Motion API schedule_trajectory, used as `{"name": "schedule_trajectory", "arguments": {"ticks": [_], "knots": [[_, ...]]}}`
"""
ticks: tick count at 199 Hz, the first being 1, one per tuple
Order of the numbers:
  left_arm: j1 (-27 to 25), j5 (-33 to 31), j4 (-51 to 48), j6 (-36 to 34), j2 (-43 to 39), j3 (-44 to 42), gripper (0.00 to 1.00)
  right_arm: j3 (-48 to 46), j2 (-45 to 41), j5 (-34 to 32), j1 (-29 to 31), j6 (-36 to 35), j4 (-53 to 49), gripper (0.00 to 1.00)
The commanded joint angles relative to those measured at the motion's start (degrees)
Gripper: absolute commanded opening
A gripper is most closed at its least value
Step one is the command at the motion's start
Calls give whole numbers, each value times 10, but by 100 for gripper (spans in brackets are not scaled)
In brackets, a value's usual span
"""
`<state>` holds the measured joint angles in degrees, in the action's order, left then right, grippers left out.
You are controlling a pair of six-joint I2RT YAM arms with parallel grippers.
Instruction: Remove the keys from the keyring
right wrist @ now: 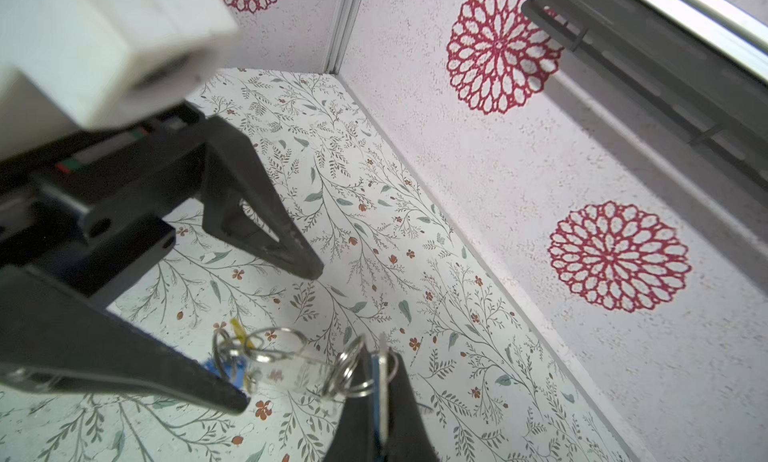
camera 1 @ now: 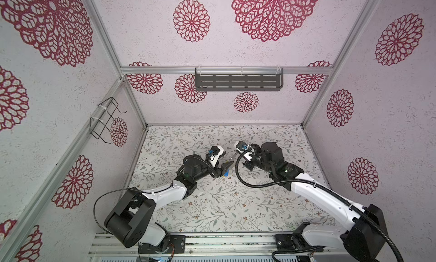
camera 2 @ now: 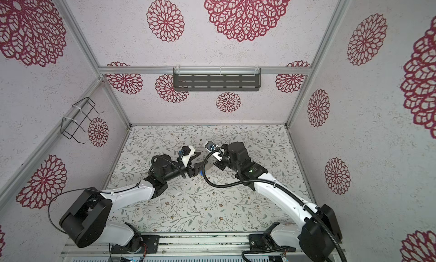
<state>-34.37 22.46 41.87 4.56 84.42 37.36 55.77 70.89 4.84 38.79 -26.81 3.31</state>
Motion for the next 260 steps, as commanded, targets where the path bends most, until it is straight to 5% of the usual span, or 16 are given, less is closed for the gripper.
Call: {"name": "schedule_trajectory", "arguments": {"ticks": [1,45,95,126,177,226,260], "knots": [[-5,12,38,31,9,22,62,-6,-32,-29,-2,14,88,0],[-12,-24,14,42,-16,25,62,-5,-29,-30,-3,11,99,0],[11,-43,-137,11,-151,18,61,-4,-14,-10,-9,-37,130,0],[47,-19,-199,-22,-207,15,68,2,-3,66,-13,-57,127,0],[124,58,-225,-20,-155,80,61,23,8,171,-17,-66,93,0],[108,150,-105,102,-98,90,55,19,9,175,-18,-48,122,0],[70,147,-83,120,-86,87,49,19,13,172,-24,-45,137,0]]}}
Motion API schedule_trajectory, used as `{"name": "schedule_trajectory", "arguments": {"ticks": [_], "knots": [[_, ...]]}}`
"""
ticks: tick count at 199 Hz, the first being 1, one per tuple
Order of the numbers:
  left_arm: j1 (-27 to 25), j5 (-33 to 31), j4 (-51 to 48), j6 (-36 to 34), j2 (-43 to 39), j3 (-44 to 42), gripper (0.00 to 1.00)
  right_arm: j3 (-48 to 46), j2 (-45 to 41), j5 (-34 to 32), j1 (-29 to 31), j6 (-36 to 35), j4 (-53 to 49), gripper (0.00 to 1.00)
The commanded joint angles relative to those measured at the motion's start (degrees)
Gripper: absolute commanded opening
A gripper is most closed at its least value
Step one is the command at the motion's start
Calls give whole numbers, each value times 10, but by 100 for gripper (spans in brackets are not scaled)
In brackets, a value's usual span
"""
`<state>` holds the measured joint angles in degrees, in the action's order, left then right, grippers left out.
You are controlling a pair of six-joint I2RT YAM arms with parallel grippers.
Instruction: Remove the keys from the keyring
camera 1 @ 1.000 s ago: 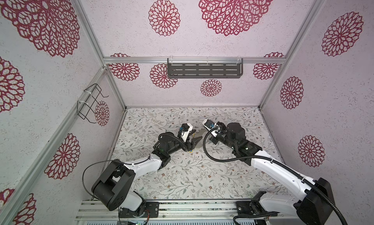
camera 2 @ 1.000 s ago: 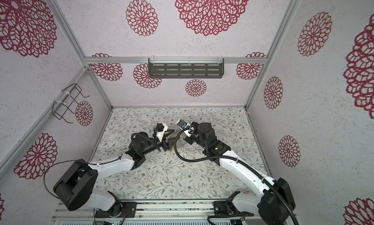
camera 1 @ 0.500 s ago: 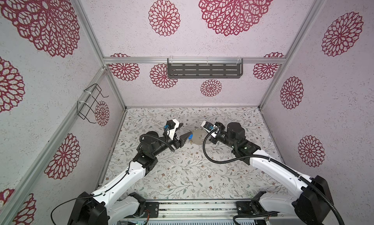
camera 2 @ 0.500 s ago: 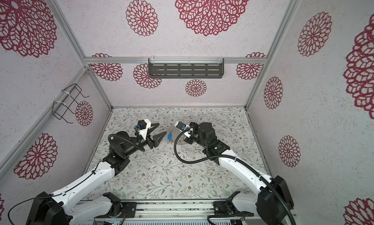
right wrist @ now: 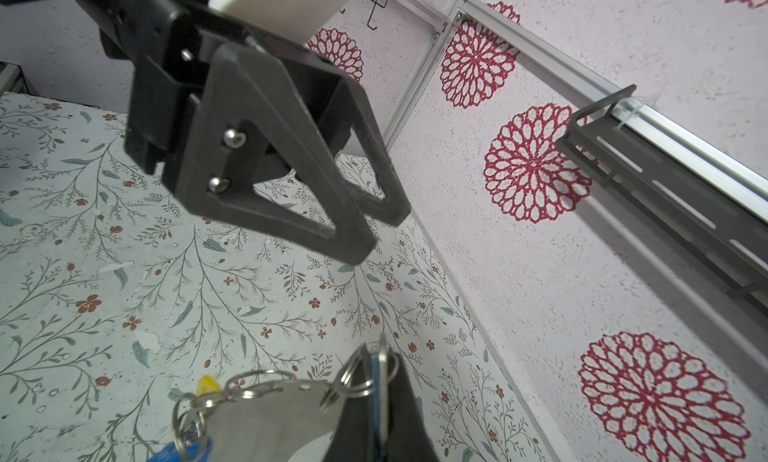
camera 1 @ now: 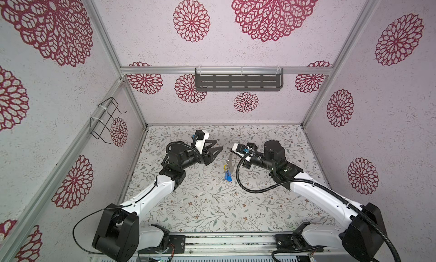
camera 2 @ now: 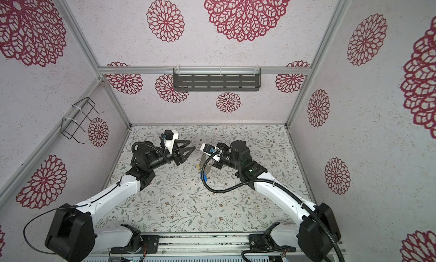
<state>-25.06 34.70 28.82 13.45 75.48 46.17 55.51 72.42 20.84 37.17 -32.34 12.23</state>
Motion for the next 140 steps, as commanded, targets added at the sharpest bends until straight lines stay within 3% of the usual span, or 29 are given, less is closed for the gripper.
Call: {"name": "schedule_trajectory", "arguments": {"ticks": [1,39,140], "knots": [[-23,24,48,31,3,-1,50,22,-2,12,-8,10,48,0],[-26,50,44,62,44,24,42,24,1,37,-10,34,63,0],[-37,69,79,93,64,30,40,20,9,58,-26,46,69,0]]}}
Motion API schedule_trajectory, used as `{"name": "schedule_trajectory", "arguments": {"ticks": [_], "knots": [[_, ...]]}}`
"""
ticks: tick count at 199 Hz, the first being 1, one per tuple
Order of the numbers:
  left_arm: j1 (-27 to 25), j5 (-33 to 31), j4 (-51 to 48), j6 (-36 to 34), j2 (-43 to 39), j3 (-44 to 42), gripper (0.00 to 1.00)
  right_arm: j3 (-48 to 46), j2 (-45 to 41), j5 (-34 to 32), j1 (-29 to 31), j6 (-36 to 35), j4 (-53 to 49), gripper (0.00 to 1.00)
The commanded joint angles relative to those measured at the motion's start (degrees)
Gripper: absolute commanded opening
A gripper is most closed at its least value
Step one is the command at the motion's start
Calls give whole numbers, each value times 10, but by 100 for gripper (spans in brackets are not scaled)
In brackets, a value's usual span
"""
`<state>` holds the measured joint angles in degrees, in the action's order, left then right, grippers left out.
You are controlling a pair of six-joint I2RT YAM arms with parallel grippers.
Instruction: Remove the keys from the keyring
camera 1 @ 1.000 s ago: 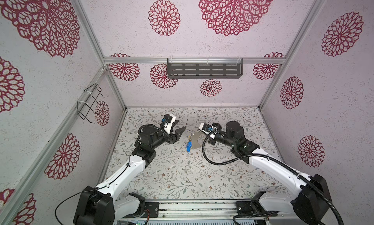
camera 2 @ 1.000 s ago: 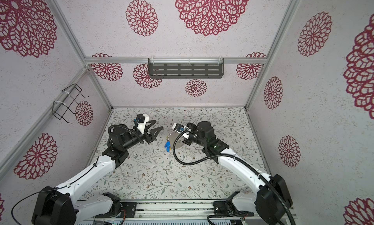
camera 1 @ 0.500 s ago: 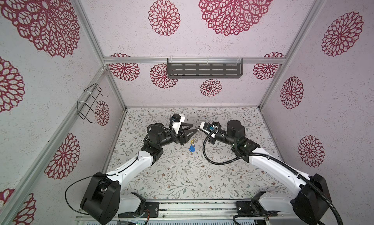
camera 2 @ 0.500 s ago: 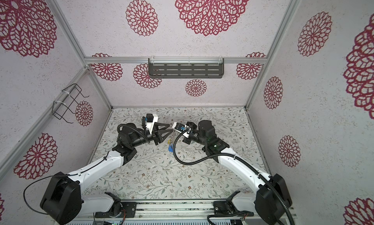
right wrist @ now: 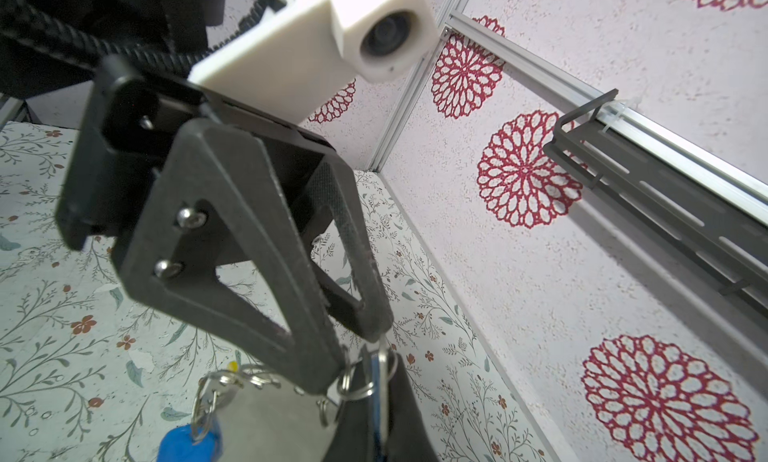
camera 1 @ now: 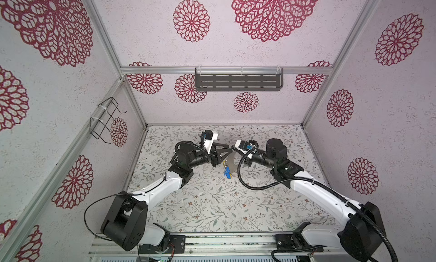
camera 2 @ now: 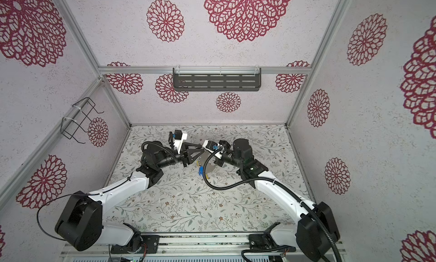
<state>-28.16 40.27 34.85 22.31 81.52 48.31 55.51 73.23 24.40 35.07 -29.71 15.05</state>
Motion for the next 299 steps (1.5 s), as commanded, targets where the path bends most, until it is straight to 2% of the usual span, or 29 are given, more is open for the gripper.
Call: {"name": "schedule_trajectory", "arguments": {"ticks": [1,33,59,111,156,232,299], "knots": [[-6,13,19,4,3,9,40,20,1,23,-5,20,41,0],[-12,17,18,5,3,10,39,18,7,24,-9,33,60,0],[-14,23,14,4,6,12,30,22,11,31,-10,39,61,0],[-14,22,-5,-8,-5,11,27,30,13,33,-14,39,58,0],[-19,24,-24,-24,-3,13,19,36,17,40,-14,46,60,0],[-26,23,-29,-38,9,17,27,44,25,44,-14,43,54,0],[-26,14,-46,-52,14,23,12,46,25,43,-14,37,43,0]]}}
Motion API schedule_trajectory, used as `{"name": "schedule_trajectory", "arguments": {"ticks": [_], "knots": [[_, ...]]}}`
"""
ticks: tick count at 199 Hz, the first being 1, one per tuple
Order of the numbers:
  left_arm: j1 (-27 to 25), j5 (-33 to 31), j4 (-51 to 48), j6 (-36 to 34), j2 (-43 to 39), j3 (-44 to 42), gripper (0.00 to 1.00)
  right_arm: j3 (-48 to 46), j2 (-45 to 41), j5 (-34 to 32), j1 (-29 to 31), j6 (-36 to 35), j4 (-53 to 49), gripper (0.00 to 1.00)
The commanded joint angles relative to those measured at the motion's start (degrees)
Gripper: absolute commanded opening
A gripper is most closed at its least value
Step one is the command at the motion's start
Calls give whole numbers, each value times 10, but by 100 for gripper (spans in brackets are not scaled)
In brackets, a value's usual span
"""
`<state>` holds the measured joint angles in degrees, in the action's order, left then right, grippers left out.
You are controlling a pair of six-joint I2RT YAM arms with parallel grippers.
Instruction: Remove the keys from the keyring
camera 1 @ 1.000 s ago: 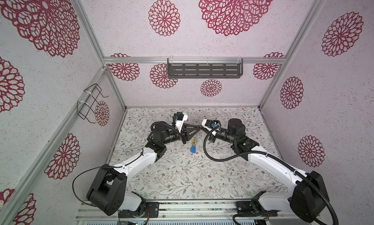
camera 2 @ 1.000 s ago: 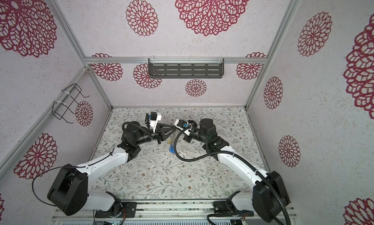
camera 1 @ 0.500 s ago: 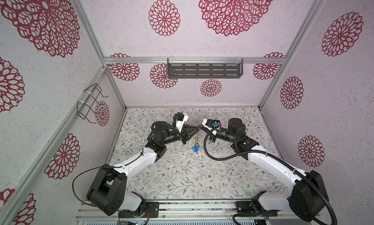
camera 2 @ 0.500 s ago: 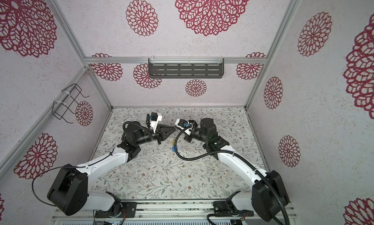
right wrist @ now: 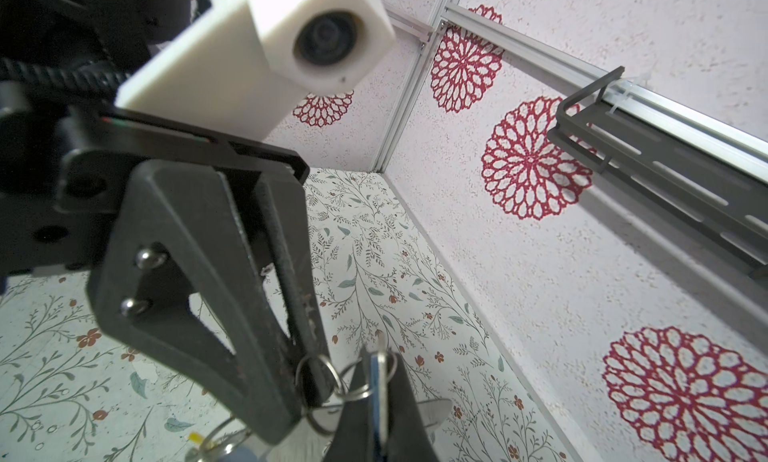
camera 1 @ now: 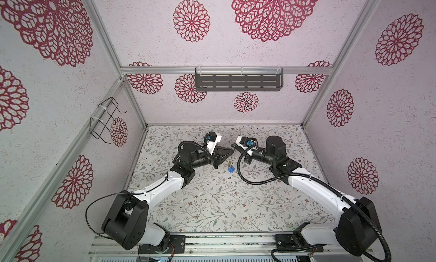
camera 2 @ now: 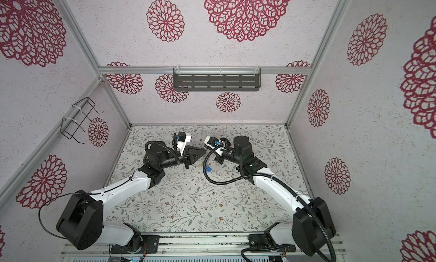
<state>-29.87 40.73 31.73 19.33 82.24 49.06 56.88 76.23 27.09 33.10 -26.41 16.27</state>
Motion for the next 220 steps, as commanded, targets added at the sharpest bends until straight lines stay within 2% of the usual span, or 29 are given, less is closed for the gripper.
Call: {"name": "schedule_trajectory", "arguments": {"ticks": [1,15,49,92,111,131,153,182,220], "knots": [[-9,9,-15,-24,6,16,11,32,-5,17,6,4,31,0],[-11,-18,-28,-40,-4,13,0,30,-7,17,6,3,27,0],[-25,-115,-25,-79,-41,-17,0,13,-20,9,6,10,28,0],[-25,-156,31,-77,-60,-56,0,-20,-56,-32,8,43,-9,0],[-24,-149,46,-64,-62,-62,0,-30,-78,-58,12,90,-46,0],[-25,-155,30,-58,-61,-53,0,-36,-91,-94,14,171,-73,0],[-24,-149,11,-40,-58,-40,0,23,-72,-106,14,226,-181,0],[-24,-126,-69,-22,-42,3,0,121,-22,-134,15,248,-330,0],[-24,-116,-106,-13,-25,20,0,196,13,-183,25,258,-431,0]]}}
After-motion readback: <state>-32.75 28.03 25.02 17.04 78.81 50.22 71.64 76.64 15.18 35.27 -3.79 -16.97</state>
